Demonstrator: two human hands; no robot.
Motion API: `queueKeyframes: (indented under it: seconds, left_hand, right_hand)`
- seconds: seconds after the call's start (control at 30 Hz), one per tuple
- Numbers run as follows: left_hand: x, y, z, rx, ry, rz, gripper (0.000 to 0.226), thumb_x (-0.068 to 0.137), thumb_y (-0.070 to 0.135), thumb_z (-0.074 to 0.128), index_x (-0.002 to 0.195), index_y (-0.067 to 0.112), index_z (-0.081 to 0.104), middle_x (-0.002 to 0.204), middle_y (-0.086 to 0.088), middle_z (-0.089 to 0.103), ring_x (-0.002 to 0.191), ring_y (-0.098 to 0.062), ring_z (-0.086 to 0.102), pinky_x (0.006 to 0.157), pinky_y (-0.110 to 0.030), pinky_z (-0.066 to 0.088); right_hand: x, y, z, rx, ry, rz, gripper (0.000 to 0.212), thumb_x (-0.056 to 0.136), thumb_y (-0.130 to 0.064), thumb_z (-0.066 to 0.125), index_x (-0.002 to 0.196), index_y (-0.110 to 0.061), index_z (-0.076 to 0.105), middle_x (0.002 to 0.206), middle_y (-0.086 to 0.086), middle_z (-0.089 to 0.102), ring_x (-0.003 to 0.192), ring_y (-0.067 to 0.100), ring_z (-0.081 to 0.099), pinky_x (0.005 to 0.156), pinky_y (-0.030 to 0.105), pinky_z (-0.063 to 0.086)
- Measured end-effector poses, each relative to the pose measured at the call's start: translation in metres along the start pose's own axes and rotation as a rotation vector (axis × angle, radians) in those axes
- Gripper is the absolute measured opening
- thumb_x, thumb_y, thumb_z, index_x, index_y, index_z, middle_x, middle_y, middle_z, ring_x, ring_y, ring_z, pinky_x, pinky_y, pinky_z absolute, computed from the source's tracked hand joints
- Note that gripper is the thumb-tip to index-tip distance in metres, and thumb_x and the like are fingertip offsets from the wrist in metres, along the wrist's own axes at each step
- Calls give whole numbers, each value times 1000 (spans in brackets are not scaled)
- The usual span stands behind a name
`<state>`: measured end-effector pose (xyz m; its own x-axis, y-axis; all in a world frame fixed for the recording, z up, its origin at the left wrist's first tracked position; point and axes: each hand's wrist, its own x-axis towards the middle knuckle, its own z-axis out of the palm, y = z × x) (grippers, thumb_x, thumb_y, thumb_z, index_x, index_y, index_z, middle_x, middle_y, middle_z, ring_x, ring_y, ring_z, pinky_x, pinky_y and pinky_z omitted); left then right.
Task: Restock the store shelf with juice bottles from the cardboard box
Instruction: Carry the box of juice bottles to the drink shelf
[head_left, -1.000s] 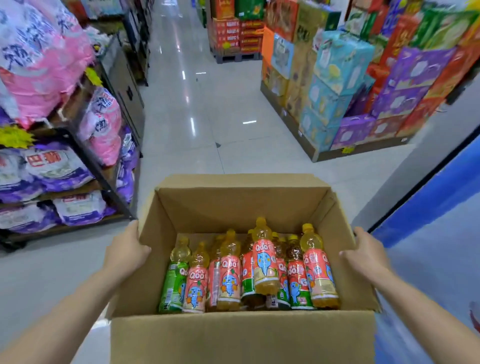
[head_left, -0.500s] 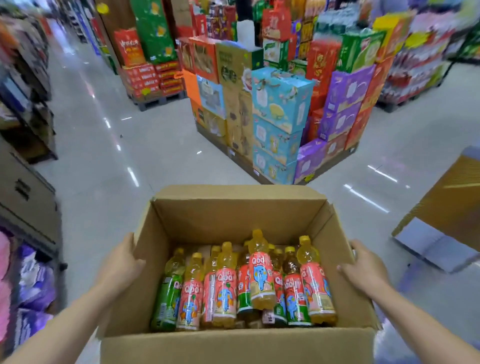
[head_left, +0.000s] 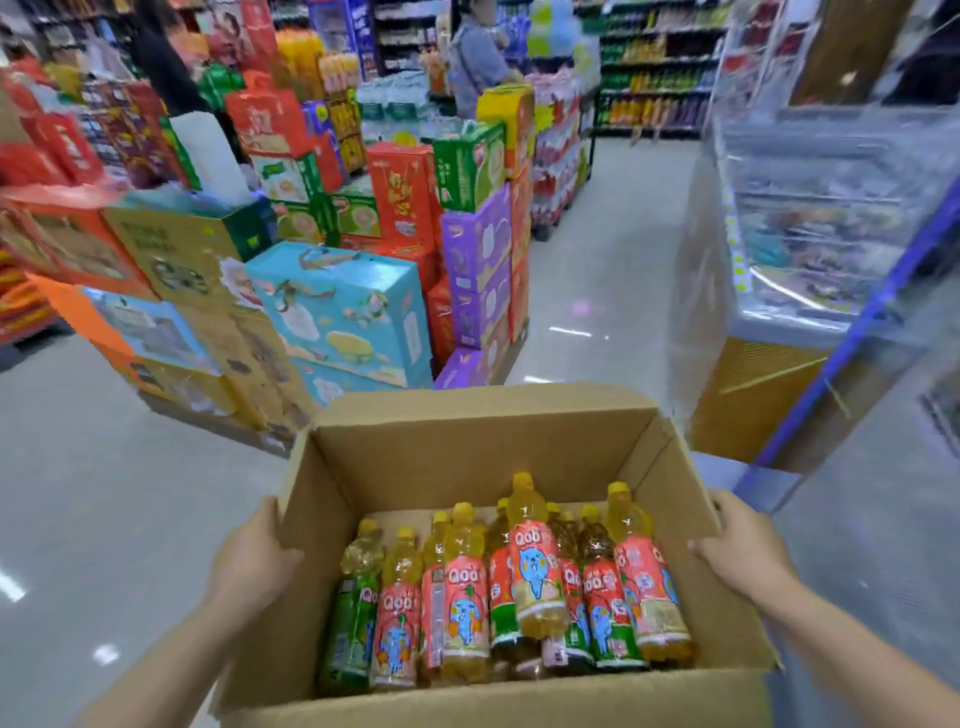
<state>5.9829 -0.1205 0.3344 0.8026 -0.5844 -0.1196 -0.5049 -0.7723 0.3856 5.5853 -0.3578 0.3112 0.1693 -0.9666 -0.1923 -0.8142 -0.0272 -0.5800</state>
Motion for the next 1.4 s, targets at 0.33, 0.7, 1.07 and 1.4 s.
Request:
queueKeyframes:
  seconds: [0.33, 0.7, 1.07, 1.4]
  left_hand:
    - [267, 234, 83, 9, -180, 229, 36, 75, 11, 69, 99, 15, 42, 99, -11, 62, 98, -35, 61, 71, -36, 42]
    - [515, 468, 177, 83, -133, 239, 39, 71, 12, 74, 100, 9, 49, 98, -22, 68, 98, -40, 63, 76, -41, 45]
    - [821, 748, 258, 35, -194, 330, 39, 71, 6, 71, 105, 7, 51, 99, -23, 67, 100, -40, 62, 83, -44, 48]
    - [1089, 1033, 330, 61, -150, 370, 46, 74, 9, 72, 115, 8, 53, 106, -22, 66, 100, -41, 61, 75, -40, 44]
  right_hand:
    - [247, -4, -52, -51, 130, 202, 28, 68, -11, 75, 82, -17, 51, 71, -2, 62, 82, 31, 65, 63, 37, 47]
    - [584, -37, -104, -117, 111, 250, 35, 77, -12, 69, 108, -11, 53, 103, 14, 67, 100, 36, 61, 73, 36, 45]
    - [949, -78, -148, -61, 197, 311, 29, 73, -8, 70, 96, -9, 53, 88, 20, 65, 90, 41, 62, 64, 37, 39]
    - [1337, -110, -226, -19, 201, 282, 28, 73, -9, 71, 93, -10, 51, 90, 21, 65, 87, 40, 61, 64, 39, 45]
